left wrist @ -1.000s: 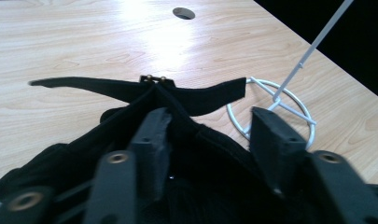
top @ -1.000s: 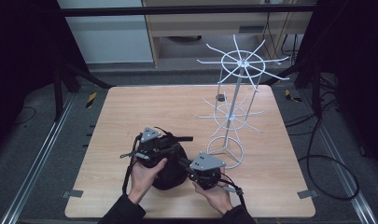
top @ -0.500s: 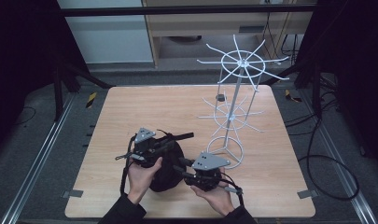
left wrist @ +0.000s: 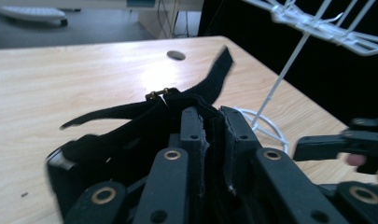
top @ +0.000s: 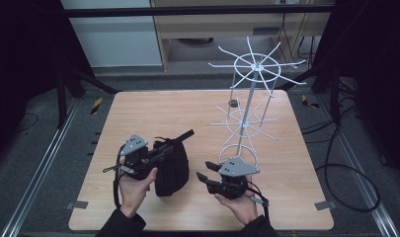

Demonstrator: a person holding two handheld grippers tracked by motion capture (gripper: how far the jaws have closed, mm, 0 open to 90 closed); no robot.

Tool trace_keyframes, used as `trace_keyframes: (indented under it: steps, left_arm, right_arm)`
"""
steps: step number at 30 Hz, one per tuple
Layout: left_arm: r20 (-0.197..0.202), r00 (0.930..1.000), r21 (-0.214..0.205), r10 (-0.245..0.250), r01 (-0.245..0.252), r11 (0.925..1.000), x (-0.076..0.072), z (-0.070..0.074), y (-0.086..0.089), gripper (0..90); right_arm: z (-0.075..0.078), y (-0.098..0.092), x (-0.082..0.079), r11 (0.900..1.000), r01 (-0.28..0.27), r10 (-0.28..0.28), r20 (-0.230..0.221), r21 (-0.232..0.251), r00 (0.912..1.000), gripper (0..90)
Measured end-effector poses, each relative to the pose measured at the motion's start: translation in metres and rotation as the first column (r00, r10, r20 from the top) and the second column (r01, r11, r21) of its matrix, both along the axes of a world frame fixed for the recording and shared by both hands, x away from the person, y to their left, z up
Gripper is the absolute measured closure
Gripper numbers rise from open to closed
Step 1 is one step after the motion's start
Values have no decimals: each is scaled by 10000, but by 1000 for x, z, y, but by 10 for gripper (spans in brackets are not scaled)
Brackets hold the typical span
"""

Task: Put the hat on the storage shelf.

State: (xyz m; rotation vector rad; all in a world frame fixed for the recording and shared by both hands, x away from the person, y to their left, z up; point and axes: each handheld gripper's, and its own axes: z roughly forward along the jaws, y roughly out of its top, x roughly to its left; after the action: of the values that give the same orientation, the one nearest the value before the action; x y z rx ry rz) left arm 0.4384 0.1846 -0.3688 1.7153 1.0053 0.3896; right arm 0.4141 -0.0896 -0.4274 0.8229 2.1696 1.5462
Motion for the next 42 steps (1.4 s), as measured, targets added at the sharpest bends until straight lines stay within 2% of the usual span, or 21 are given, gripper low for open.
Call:
trace_keyframes:
  steps: [7, 15, 20, 23, 26, 27, 30, 31, 32, 36, 37, 38, 39, 40, 41, 42]
  left_arm:
    - [499, 9972, -347, -559, 577, 9977, -10, 14, -1, 806]
    - [690, 9917, -158, -1086, 1099, 9938, -17, 9, -9, 807]
    - [679, 9911, -122, -1142, 1153, 9933, -18, 5, -13, 808]
    - [760, 9905, -166, -1143, 1159, 9931, -18, 4, -14, 811]
    - [851, 9901, -197, -1119, 1140, 9933, -18, 4, -14, 812]
    - [936, 9897, -266, -1085, 1114, 9934, -19, 5, -14, 813]
    - [990, 9895, -337, -1050, 1088, 9935, -19, 5, -13, 813]
    - [1007, 9893, -363, -1052, 1093, 9933, -20, 5, -13, 814]
    - [1011, 9894, -372, -1044, 1087, 9934, -20, 5, -13, 814]
    - [1025, 9884, -522, -1118, 1176, 9917, -20, 4, -14, 814]
    - [1010, 9879, -546, -1174, 1233, 9909, -20, 4, -14, 814]
    - [1026, 9876, -581, -1185, 1249, 9905, -21, 4, -15, 814]
    - [1035, 9865, -595, -1266, 1332, 9893, -21, 4, -15, 814]
    - [1035, 9865, -595, -1266, 1332, 9893, -21, 4, -15, 814]
    - [1057, 9862, -608, -1271, 1340, 9891, -22, 4, -16, 814]
    - [1059, 9858, -601, -1302, 1371, 9887, -22, 3, -16, 814]
  right_arm:
    - [-7, 1, 5, 9998, 153, -154, -162, -89, 9998, 484]
    - [-11, 5, 14, 9993, 290, -275, -609, 246, 9978, 477]
    - [-14, 13, 16, 9995, 53, -22, -967, 310, 9953, 471]
    - [-19, 18, 17, 9999, -120, 134, -1302, 116, 9914, 456]
    - [-21, 18, 17, 9999, -140, 148, -1397, 71, 9901, 454]
    - [-23, 19, 17, 9997, -194, 213, -1594, 135, 9870, 453]
    - [-25, 20, 18, 9995, -206, 248, -1759, 259, 9841, 456]
    - [-27, 21, 18, 9986, -292, 376, -2024, 442, 9786, 461]
    - [-27, 21, 18, 9986, -292, 376, -2024, 442, 9786, 461]
    - [-32, 22, 20, 9969, -443, 584, -2352, 644, 9702, 497]
    - [-34, 22, 21, 9962, -569, 711, -2379, 658, 9687, 535]
    - [-34, 22, 21, 9962, -569, 711, -2379, 658, 9687, 535]
    - [-34, 22, 21, 9946, -681, 852, -2412, 783, 9667, 578]
    - [-34, 22, 21, 9946, -681, 852, -2412, 783, 9667, 578]
    - [-33, 22, 20, 9921, -848, 1049, -2428, 919, 9644, 658]
    - [-33, 22, 20, 9921, -848, 1049, -2428, 919, 9644, 658]
